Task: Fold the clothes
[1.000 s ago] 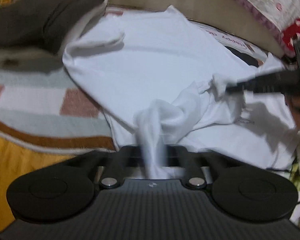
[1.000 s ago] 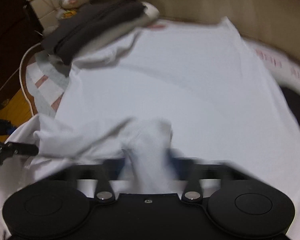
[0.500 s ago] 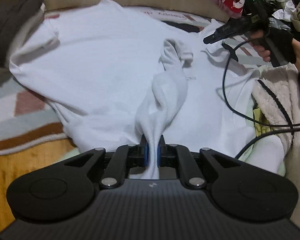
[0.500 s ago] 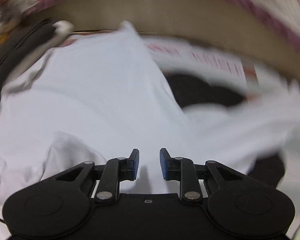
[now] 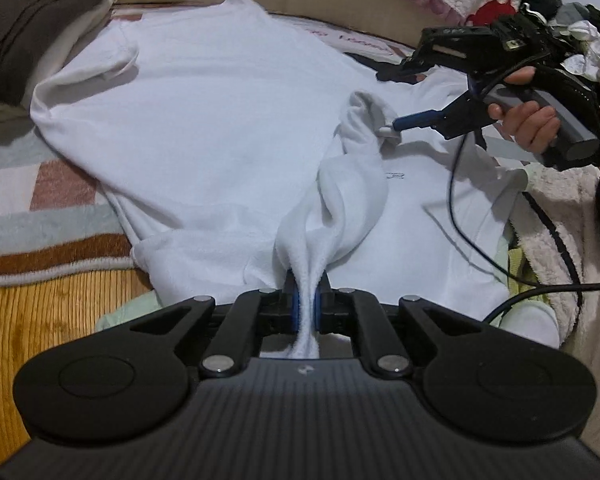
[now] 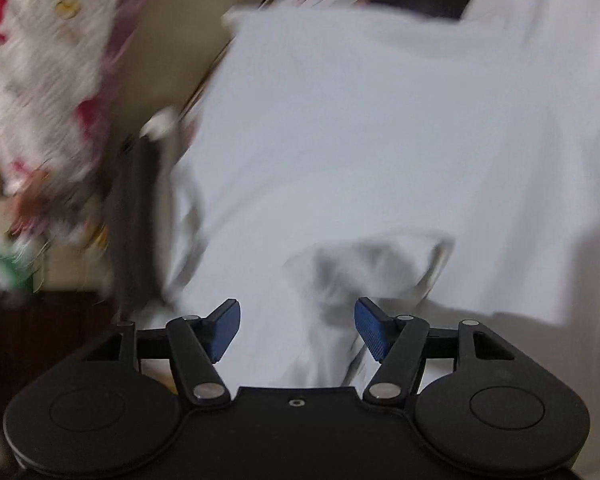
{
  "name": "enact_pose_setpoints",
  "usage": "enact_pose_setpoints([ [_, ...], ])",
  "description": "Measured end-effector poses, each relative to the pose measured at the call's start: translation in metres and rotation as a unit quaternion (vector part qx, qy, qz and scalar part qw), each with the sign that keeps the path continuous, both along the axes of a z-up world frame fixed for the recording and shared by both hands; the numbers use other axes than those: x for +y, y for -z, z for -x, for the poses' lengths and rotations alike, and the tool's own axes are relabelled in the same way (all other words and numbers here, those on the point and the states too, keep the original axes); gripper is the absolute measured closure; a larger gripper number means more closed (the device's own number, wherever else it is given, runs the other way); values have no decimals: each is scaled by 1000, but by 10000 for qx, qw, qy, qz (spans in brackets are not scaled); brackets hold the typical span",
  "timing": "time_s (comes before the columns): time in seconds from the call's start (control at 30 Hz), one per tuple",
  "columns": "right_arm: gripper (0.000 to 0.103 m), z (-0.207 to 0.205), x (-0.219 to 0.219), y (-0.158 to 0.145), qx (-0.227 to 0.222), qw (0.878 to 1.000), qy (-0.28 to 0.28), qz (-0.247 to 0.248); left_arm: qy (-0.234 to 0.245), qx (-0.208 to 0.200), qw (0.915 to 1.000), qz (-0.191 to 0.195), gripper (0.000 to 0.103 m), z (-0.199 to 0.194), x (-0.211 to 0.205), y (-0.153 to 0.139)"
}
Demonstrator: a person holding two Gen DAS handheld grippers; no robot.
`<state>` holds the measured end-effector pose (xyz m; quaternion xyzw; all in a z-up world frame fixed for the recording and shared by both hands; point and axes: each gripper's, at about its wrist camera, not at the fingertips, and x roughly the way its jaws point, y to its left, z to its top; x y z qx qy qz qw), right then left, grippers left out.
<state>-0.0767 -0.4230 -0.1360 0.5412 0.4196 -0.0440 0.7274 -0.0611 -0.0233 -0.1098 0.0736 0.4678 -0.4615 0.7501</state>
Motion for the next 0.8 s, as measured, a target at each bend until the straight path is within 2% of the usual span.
enact_pose_setpoints([
  [0.1, 31, -12, 12, 1, 516, 9967, -97, 623, -105, 60, 9999, 47, 96, -3, 2, 2],
  [0.2, 30, -15, 13, 14, 648, 9975, 49, 278, -99, -58, 9999, 112, 97, -2, 2, -2],
  [0.3, 28, -23, 4, 25, 737, 9966, 342, 134, -49, -267, 9994, 199, 97, 1, 4, -10],
  [0.33, 29, -26, 4, 23, 662, 9971, 284, 249, -32, -336, 9992, 229, 97, 2, 5, -13],
  [0.37, 35, -30, 5, 20, 580, 9974, 217, 374, -15, -405, 9988, 258, 97, 3, 6, -16],
  [0.4, 61, -33, 5, 13, 356, 9979, 70, 535, 1, -475, 9985, 287, 97, 4, 6, -19],
  [0.43, 91, -35, 5, 5, 122, 9975, -83, 698, 18, -544, 9980, 316, 97, 4, 7, -22],
  [0.53, 91, -41, 4, -17, -579, 9898, -539, 1182, 17, -674, 9971, 363, 97, 5, 10, -27],
  [0.57, 91, -41, 3, -30, -929, 9837, -691, 1373, -16, -679, 9968, 426, 97, 4, 12, -28],
  [0.63, 91, -36, 1, -62, -1794, 9571, -1270, 1887, -63, -624, 9967, 514, 97, 3, 13, -27],
  [0.67, 91, -32, -3, -73, -2081, 9454, -1545, 1977, -84, -596, 9966, 554, 97, 3, 14, -27],
  [0.73, 90, -23, -10, -84, -2304, 9281, -2021, 2113, -39, -522, 9973, 513, 97, 3, 11, -23],
  [0.8, 88, -17, -15, -82, -1784, 9113, -2350, 2871, 10, -381, 9981, 490, 97, 4, 7, -18],
])
